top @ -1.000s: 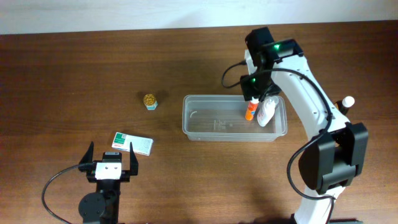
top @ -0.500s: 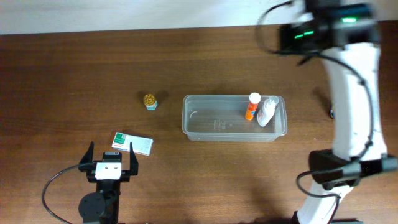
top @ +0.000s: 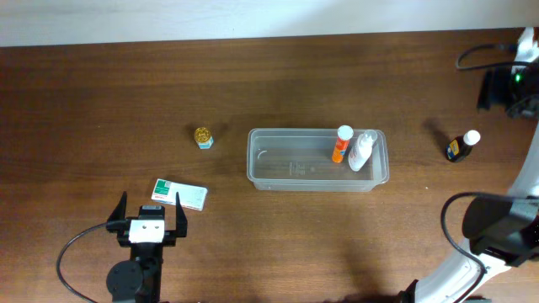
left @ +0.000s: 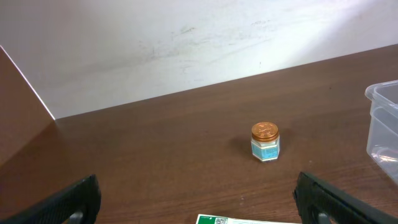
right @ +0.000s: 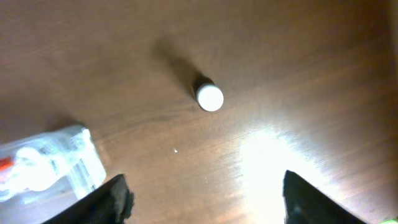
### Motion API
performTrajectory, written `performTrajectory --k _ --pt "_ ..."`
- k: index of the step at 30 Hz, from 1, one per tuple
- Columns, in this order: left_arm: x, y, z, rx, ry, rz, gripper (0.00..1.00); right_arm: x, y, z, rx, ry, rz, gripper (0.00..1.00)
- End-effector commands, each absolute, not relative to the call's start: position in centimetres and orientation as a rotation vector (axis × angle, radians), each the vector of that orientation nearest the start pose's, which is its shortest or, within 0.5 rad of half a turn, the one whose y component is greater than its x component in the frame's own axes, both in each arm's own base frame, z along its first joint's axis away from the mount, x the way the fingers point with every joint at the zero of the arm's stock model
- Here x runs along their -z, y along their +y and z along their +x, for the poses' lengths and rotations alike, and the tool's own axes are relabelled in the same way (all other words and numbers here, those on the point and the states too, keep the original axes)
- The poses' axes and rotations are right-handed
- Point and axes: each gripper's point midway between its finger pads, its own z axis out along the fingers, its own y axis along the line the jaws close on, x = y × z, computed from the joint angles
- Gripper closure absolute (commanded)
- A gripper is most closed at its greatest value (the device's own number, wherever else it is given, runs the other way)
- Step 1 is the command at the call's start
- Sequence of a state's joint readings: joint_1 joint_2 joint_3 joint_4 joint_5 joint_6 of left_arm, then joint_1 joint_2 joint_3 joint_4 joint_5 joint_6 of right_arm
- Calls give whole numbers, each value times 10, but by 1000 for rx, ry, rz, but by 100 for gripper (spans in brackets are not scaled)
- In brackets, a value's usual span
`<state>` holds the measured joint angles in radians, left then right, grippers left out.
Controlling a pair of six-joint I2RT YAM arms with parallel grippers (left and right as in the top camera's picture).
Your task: Pack container
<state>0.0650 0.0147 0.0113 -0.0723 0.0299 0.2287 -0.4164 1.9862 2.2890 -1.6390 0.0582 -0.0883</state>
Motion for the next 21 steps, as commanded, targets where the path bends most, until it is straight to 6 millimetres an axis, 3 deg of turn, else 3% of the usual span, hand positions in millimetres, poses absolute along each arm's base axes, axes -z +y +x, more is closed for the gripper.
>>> performTrajectory --k 1,6,14,21 --pt "-157 11 246 -206 1643 170 0 -212 -179 355 121 2968 433 19" --pt "-157 11 246 -206 1643 170 0 -174 -199 359 123 2970 439 4" --pt "-157 11 246 -206 1643 170 0 -145 -201 376 61 2934 299 1" --pt "-157 11 246 -206 1643 170 0 -116 -198 378 12 2972 246 1"
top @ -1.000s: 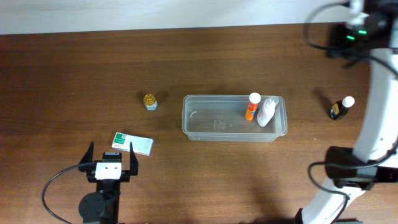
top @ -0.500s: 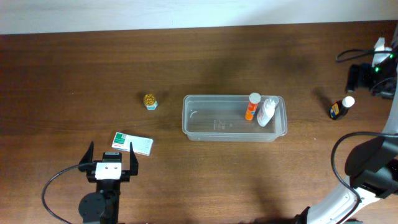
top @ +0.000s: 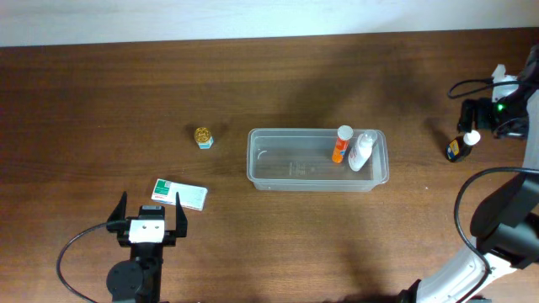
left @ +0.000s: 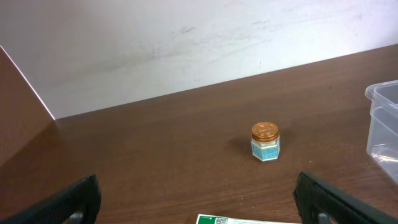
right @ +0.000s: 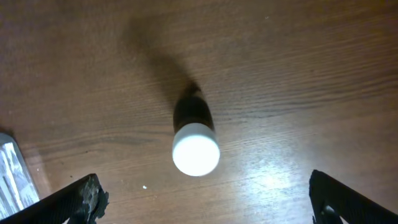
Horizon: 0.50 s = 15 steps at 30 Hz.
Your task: Pack container
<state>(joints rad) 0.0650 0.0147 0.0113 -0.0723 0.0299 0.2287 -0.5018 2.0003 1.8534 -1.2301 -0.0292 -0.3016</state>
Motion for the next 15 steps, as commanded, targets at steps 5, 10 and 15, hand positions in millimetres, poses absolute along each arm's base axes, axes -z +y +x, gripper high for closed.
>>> performTrajectory --k 5,10,15 --pt "-157 11 246 -206 1643 170 0 -90 -199 382 -31 3013 251 0" --pt "-157 11 246 -206 1643 170 0 -63 -198 380 -73 3070 259 9" --pt "-157 11 246 -206 1643 170 0 -50 -198 378 -94 3098 269 16"
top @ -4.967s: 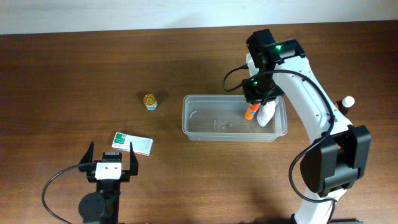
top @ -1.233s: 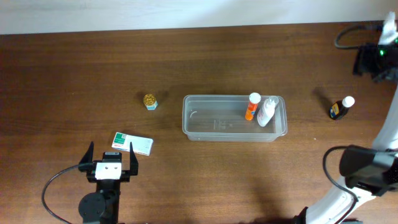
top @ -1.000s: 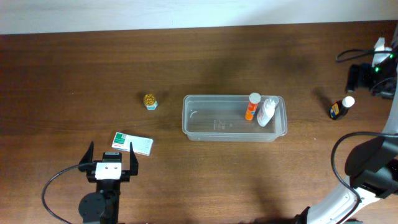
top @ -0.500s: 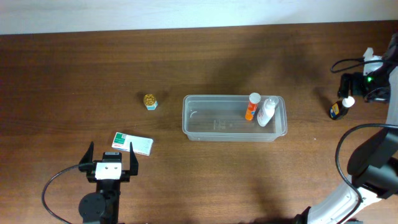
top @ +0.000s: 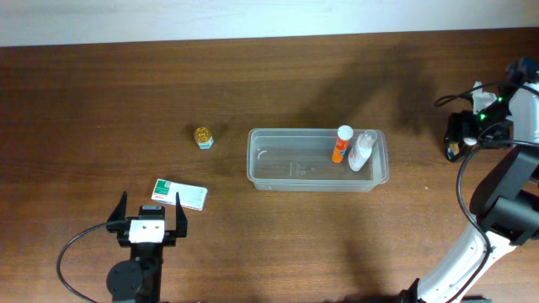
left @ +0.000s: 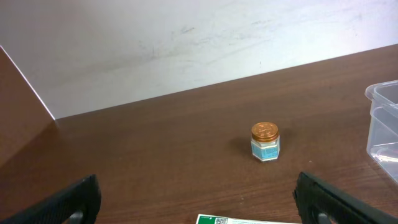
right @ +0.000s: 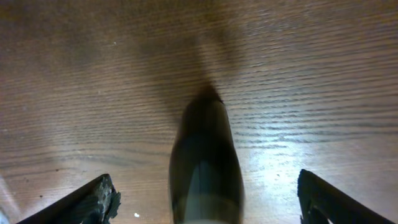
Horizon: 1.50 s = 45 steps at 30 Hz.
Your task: Pack container
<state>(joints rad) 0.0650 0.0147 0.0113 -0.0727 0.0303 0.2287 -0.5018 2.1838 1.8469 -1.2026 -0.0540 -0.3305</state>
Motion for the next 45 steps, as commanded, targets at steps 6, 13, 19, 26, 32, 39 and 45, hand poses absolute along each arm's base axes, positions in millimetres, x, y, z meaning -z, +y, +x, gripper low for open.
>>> performTrajectory --k 6,13,19,26,32,39,45 --pt "-157 11 246 -206 1643 170 0 -50 -205 374 -95 3094 306 27" --pt "-157 11 246 -206 1643 170 0 -50 -209 373 -151 3069 342 54" --pt "-157 11 246 -206 1643 170 0 -51 -207 374 -174 3056 345 69" --pt "-157 11 246 -206 1643 170 0 -51 -204 376 -205 3045 342 81" --pt "-157 11 246 -206 1643 170 0 -58 -198 380 -262 3027 341 79" --pt "-157 11 246 -206 1643 170 0 -119 -185 393 -387 2948 327 75" --pt "-157 11 246 -206 1643 170 0 -206 -164 396 -478 2821 286 76"
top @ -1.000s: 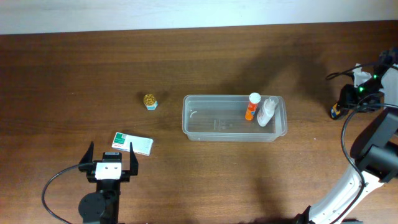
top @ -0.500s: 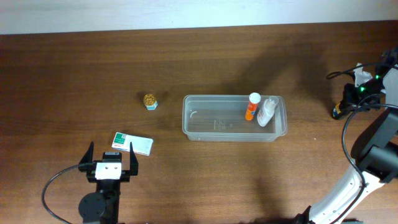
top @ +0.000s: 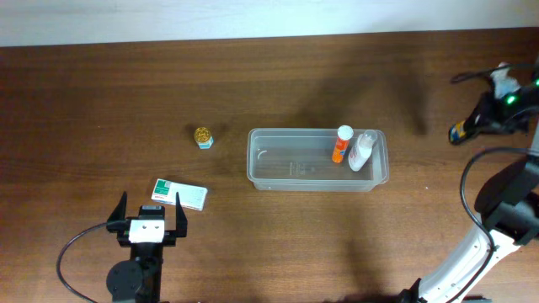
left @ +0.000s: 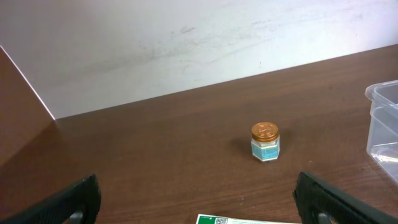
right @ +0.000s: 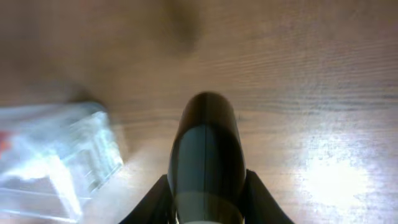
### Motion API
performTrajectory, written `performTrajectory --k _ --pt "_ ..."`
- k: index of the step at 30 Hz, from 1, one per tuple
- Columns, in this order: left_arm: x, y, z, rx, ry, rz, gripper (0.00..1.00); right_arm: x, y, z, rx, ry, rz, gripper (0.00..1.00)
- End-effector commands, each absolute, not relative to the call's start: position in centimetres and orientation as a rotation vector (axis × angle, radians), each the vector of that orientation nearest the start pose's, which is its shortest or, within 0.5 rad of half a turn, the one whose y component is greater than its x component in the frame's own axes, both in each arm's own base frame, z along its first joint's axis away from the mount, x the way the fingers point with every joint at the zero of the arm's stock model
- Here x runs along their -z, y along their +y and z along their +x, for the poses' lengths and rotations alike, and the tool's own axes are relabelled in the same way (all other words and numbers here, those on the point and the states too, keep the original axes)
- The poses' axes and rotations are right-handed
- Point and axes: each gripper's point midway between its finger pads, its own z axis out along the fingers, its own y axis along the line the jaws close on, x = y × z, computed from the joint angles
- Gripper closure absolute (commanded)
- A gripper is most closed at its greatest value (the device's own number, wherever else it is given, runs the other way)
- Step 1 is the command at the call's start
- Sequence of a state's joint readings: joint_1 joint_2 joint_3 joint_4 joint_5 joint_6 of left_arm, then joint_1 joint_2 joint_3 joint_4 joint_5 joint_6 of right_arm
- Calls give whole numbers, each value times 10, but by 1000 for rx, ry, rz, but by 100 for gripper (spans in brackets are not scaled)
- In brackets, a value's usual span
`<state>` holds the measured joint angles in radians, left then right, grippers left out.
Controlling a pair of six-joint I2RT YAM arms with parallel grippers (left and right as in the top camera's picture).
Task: Pack container
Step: 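Lift the dark bottle and carry it over the container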
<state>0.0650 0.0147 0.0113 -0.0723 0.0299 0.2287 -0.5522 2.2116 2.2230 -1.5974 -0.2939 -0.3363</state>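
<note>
The clear plastic container sits mid-table with an orange bottle and a white bottle inside. At the far right my right gripper is shut on a small dark bottle, held off the table. In the right wrist view that dark bottle fills the space between the fingers, and the container shows blurred at the left. My left gripper stands open near the front left, nothing between its fingers.
A small jar with a gold lid stands left of the container, also in the left wrist view. A green-and-white box lies just ahead of the left gripper. A pale wall bounds the table's far edge.
My right gripper was open, straddling the dark bottle on the table. Now it is shut on the bottle and higher, with the container in its view. The left arm is unmoved.
My right gripper was open high above the dark bottle standing right of the container. Then it was closer over the white cap, then low with its fingers either side of the bottle. Now it holds the bottle off the table. Left gripper stayed open, still.
</note>
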Motion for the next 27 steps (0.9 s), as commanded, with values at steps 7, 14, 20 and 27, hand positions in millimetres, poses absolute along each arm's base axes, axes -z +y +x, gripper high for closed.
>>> performTrajectory --k 7,14,20,27 --pt "-157 11 246 -206 1643 170 0 -292 -124 394 -403 2652 245 82" --pt "-157 11 246 -206 1643 170 0 -342 -48 383 -418 2576 90 80" --pt "-157 11 246 -206 1643 170 0 -346 4 375 -234 2629 45 78" --pt "-157 11 246 -206 1643 170 0 -309 93 359 -292 2770 -229 78"
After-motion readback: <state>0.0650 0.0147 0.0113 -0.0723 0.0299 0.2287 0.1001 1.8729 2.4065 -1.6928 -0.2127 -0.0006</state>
